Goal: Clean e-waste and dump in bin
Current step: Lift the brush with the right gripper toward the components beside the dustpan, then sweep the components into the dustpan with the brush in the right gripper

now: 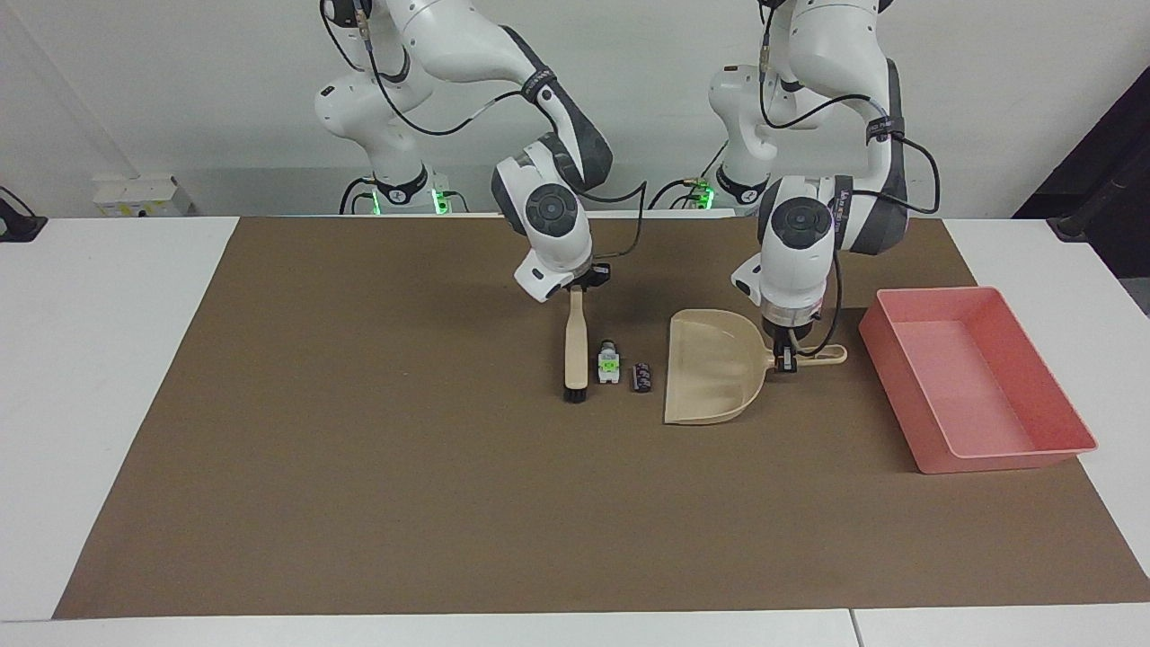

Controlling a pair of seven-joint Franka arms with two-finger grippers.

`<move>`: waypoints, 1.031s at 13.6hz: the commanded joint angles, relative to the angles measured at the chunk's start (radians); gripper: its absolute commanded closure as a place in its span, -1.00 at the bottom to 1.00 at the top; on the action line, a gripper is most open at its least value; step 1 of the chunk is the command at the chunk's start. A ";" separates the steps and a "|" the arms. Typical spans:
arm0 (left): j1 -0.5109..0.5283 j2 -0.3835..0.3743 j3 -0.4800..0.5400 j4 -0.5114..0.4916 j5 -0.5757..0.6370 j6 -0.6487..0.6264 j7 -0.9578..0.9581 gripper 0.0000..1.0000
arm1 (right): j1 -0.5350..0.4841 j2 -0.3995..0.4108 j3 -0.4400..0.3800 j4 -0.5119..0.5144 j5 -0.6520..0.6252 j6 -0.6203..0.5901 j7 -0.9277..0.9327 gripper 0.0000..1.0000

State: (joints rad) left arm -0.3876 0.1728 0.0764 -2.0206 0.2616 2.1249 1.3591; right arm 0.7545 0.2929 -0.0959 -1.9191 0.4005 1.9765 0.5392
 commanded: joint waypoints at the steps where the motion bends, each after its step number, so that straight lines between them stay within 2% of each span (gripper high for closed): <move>1: -0.020 0.020 0.011 0.025 0.016 -0.025 -0.026 1.00 | 0.014 0.055 0.002 0.055 0.038 0.028 0.025 1.00; 6: -0.020 0.019 0.011 0.023 0.018 -0.033 -0.031 1.00 | 0.035 0.068 0.002 0.078 0.089 0.054 0.056 1.00; 8: -0.020 0.017 0.011 0.020 0.018 -0.031 -0.032 1.00 | 0.057 0.104 0.004 0.110 0.096 0.071 0.065 1.00; 10: -0.020 0.017 0.009 0.014 0.018 -0.022 -0.032 1.00 | 0.066 0.176 0.015 0.191 0.098 0.081 0.120 1.00; 14: -0.020 0.016 0.008 0.013 0.018 -0.020 -0.032 1.00 | 0.069 0.262 0.025 0.333 0.100 0.045 0.203 1.00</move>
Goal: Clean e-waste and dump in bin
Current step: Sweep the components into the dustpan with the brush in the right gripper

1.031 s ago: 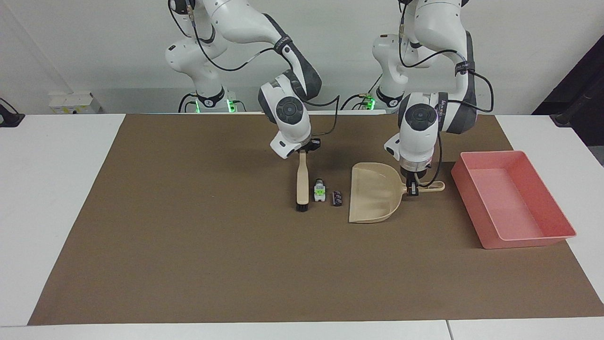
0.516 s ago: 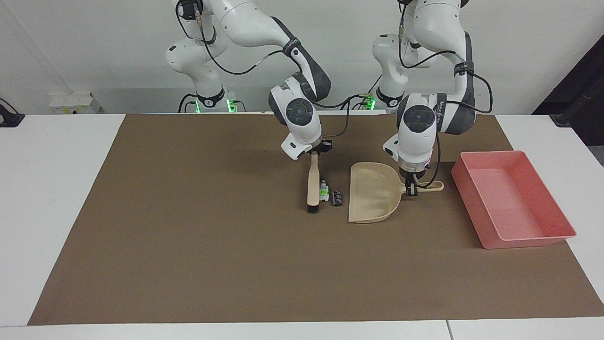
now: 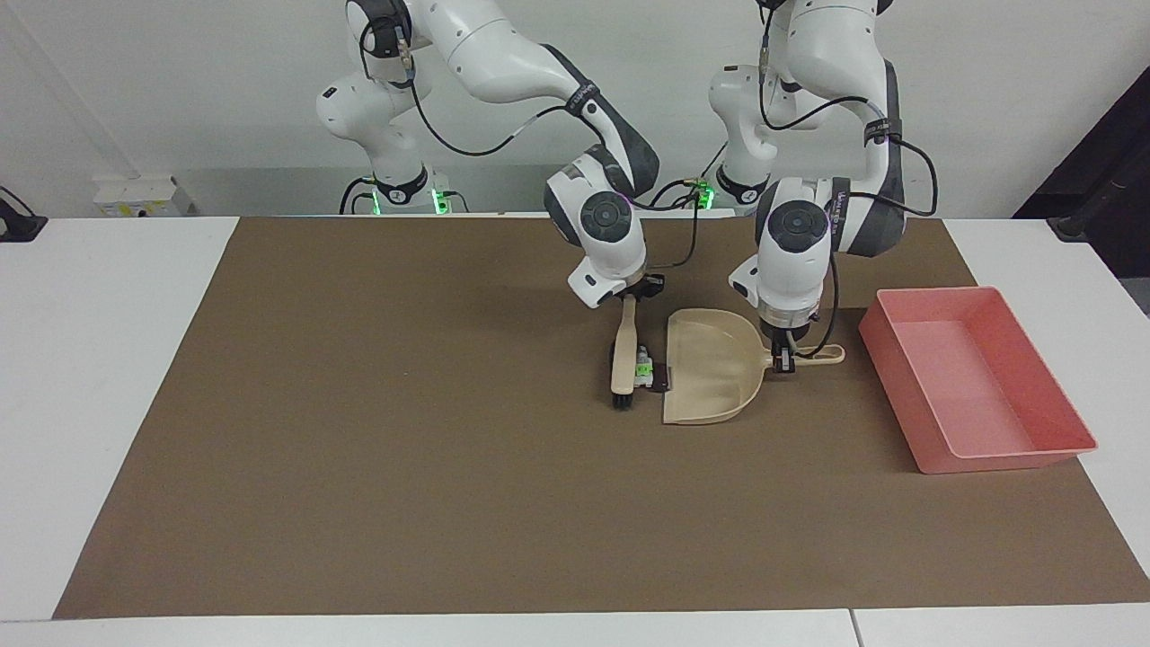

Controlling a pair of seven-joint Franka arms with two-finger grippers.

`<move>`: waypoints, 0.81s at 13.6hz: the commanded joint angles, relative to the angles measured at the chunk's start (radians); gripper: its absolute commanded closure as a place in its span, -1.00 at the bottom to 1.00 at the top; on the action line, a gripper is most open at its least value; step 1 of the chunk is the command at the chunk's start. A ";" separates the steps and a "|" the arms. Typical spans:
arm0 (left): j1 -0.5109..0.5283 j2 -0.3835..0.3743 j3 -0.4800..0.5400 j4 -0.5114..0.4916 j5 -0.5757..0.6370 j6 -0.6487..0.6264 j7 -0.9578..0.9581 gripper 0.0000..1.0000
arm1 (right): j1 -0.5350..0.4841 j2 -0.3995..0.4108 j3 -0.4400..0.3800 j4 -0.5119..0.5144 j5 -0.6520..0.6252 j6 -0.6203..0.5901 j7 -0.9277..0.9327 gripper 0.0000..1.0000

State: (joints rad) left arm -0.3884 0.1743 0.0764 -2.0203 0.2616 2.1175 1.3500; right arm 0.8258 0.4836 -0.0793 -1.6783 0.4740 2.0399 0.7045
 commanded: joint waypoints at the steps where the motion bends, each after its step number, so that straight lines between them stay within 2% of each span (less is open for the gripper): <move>1: -0.020 0.014 0.008 0.011 0.018 -0.011 -0.023 1.00 | -0.004 0.113 0.036 0.136 0.023 -0.015 0.071 1.00; 4: -0.014 0.007 0.006 -0.021 0.018 0.036 -0.011 1.00 | 0.001 0.226 0.058 0.285 0.018 -0.017 0.151 1.00; 11: 0.012 0.007 0.005 -0.028 0.010 0.048 0.026 1.00 | -0.019 0.262 0.073 0.452 0.021 -0.153 0.233 1.00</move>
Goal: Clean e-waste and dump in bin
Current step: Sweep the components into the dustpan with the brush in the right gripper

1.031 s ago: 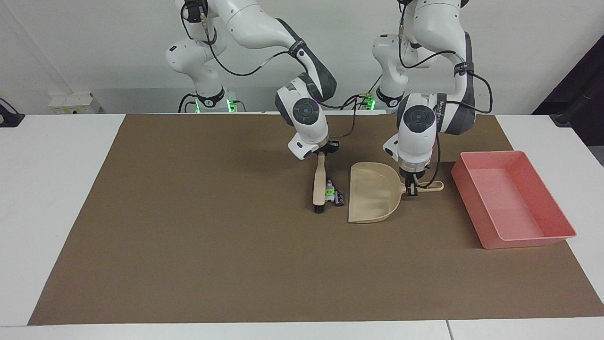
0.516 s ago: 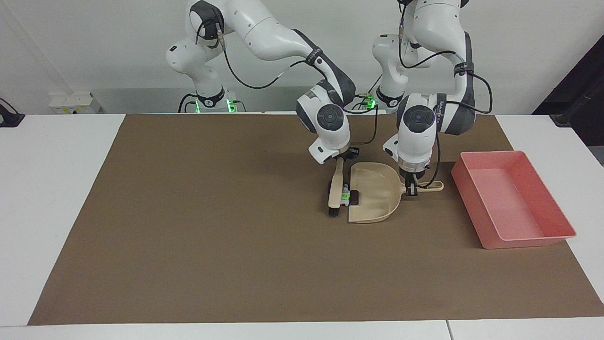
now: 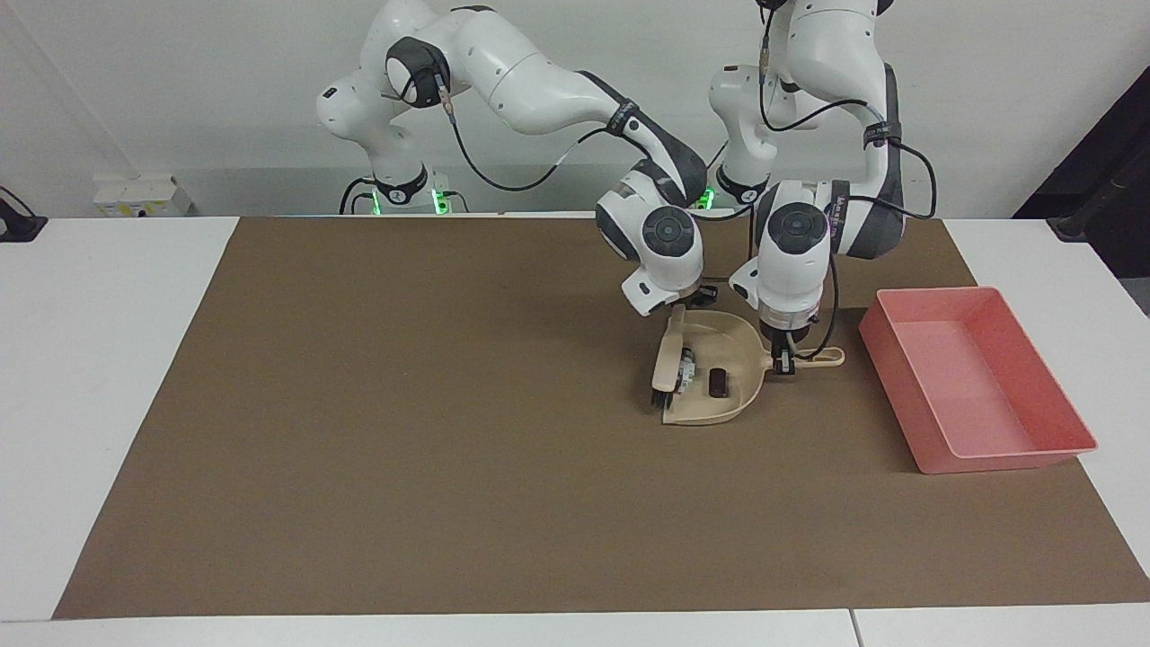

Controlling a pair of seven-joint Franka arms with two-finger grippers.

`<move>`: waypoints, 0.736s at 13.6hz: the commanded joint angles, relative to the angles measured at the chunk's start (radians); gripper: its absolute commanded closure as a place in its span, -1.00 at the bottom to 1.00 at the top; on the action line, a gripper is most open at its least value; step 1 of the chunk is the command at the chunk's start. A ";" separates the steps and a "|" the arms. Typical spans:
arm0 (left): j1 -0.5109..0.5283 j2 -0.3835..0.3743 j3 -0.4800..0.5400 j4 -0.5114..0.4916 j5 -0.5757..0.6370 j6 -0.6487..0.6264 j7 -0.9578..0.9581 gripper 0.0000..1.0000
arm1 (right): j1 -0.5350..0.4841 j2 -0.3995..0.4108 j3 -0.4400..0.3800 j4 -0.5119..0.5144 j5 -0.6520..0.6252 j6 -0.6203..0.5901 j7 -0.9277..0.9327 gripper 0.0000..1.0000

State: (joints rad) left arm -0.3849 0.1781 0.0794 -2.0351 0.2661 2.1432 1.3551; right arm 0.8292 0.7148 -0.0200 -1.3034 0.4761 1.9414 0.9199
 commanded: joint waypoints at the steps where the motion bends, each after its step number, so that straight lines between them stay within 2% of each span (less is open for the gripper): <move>1: 0.011 0.003 0.002 -0.013 0.001 0.024 0.022 1.00 | -0.033 0.029 0.014 0.093 0.022 -0.077 0.020 1.00; 3: 0.015 0.003 0.002 -0.011 -0.013 0.024 0.039 1.00 | -0.032 0.028 0.012 0.090 0.064 -0.061 0.026 1.00; 6: 0.041 0.001 0.000 -0.010 -0.073 0.044 0.087 1.00 | -0.039 0.020 0.006 0.090 0.052 -0.087 0.025 1.00; 8: 0.043 0.001 -0.001 -0.011 -0.074 0.044 0.094 1.00 | -0.080 -0.043 0.006 0.070 -0.008 -0.160 -0.005 1.00; 10: 0.055 -0.015 -0.009 -0.013 -0.112 0.041 0.128 1.00 | -0.128 -0.099 0.003 0.053 -0.028 -0.284 -0.079 1.00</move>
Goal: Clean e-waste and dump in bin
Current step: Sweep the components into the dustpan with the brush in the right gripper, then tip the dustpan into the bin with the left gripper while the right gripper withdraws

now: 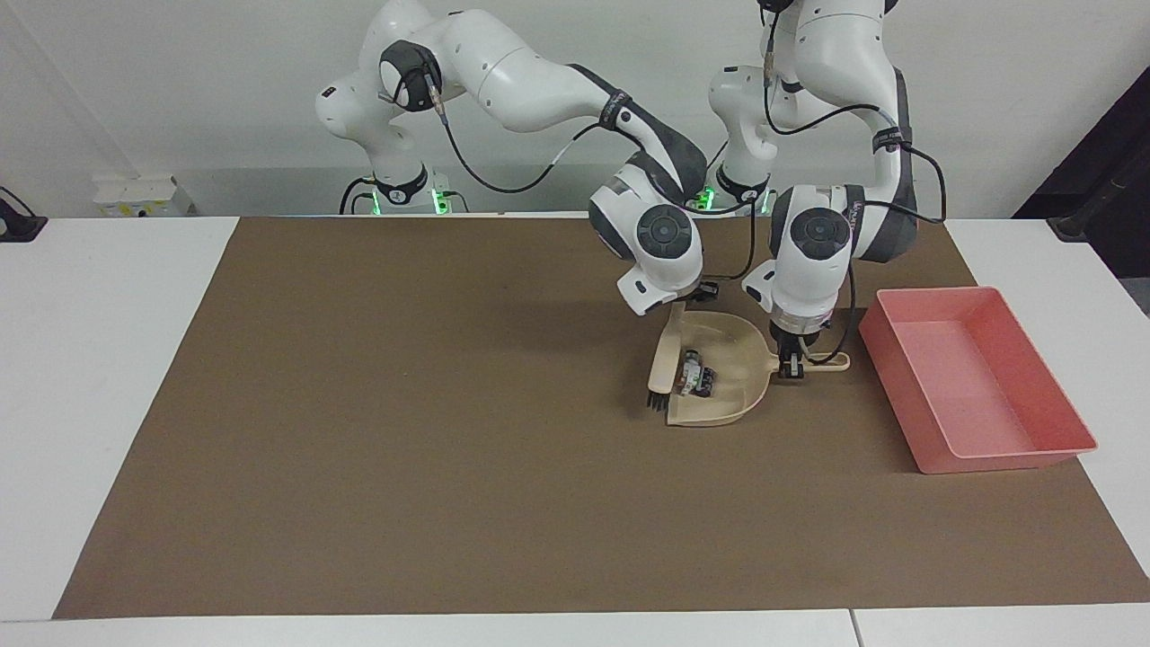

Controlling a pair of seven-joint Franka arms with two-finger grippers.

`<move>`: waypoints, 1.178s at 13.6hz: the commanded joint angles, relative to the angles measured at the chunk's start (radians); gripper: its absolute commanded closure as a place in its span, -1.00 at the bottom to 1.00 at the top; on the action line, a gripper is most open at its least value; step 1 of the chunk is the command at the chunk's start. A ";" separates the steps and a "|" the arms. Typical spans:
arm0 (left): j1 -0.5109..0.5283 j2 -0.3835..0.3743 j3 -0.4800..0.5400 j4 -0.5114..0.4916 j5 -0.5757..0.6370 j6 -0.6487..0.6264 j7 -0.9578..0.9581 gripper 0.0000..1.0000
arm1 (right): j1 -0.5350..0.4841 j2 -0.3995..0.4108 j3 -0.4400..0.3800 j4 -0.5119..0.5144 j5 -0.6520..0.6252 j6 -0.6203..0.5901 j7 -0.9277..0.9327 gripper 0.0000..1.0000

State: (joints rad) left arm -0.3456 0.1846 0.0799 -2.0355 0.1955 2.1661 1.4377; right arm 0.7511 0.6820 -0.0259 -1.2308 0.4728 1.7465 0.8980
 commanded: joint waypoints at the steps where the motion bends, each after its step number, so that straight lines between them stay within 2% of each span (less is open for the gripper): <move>1: 0.017 -0.036 -0.009 -0.011 -0.080 0.012 0.058 1.00 | -0.073 -0.106 0.006 -0.053 -0.052 -0.146 -0.101 1.00; 4: 0.054 -0.073 -0.009 -0.005 -0.135 -0.025 0.119 1.00 | -0.130 -0.264 0.006 -0.276 -0.160 -0.171 -0.264 1.00; 7: 0.107 -0.094 -0.009 0.041 -0.172 -0.090 0.174 1.00 | -0.257 -0.467 0.006 -0.551 -0.201 -0.159 -0.465 1.00; 10: 0.190 -0.097 -0.003 0.125 -0.228 -0.175 0.242 1.00 | -0.358 -0.585 0.006 -0.679 -0.218 -0.189 -0.510 1.00; 13: 0.328 -0.083 0.001 0.216 -0.287 -0.239 0.392 1.00 | -0.477 -0.663 0.006 -0.792 -0.264 -0.231 -0.531 1.00; 16: 0.450 -0.070 0.004 0.288 -0.295 -0.275 0.455 1.00 | -0.596 -0.709 0.006 -0.898 -0.344 -0.213 -0.736 1.00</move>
State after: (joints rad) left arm 0.0443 0.0934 0.0896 -1.8159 -0.0734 1.9392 1.8473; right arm 0.2323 0.0269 -0.0348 -2.0348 0.1689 1.5044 0.2711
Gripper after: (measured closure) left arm 0.674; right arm 0.740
